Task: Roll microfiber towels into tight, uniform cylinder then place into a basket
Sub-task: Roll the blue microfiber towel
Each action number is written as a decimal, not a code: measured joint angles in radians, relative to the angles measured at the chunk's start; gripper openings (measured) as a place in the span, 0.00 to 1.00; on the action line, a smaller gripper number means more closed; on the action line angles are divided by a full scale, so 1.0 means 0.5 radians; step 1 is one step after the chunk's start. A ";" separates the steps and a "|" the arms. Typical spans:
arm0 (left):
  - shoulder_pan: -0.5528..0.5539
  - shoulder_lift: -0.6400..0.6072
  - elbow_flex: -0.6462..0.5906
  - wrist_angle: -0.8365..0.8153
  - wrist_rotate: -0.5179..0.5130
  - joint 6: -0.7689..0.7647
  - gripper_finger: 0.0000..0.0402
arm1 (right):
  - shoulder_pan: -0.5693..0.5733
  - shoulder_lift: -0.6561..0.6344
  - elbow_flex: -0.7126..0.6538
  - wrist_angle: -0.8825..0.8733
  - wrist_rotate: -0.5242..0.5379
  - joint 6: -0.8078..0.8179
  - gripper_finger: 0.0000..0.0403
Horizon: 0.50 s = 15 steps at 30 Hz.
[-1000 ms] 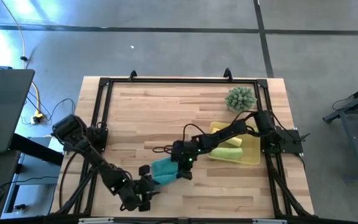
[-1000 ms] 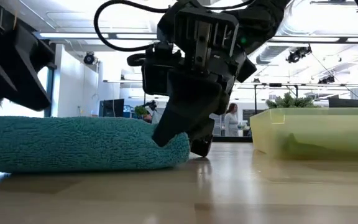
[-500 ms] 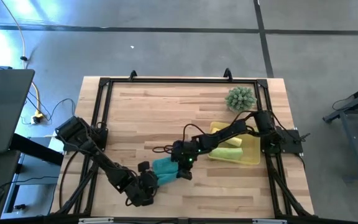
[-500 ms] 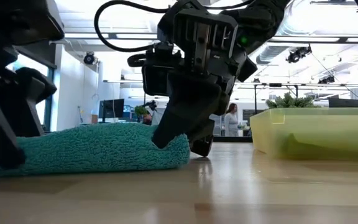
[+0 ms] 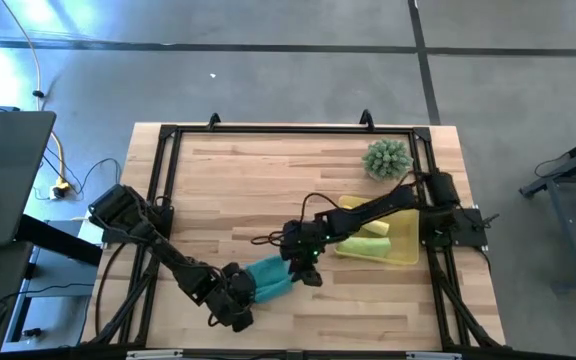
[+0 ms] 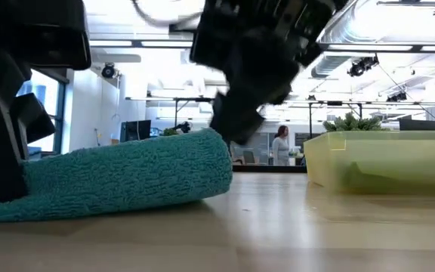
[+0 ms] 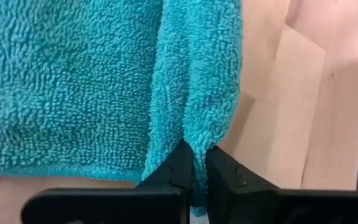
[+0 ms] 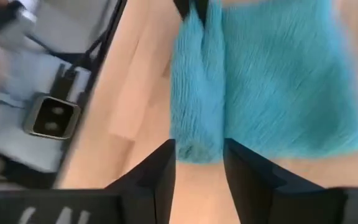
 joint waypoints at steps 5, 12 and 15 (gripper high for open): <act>0.003 0.000 0.001 -0.022 0.039 -0.146 0.06 | 0.224 -0.085 0.007 -0.026 0.526 -0.650 0.32; 0.030 -0.001 0.001 -0.028 0.079 -0.205 0.04 | 0.604 -0.084 0.005 0.048 1.360 -1.115 0.32; 0.031 -0.002 -0.001 -0.027 0.086 -0.214 0.04 | 0.686 -0.084 0.005 0.101 1.456 -1.074 0.32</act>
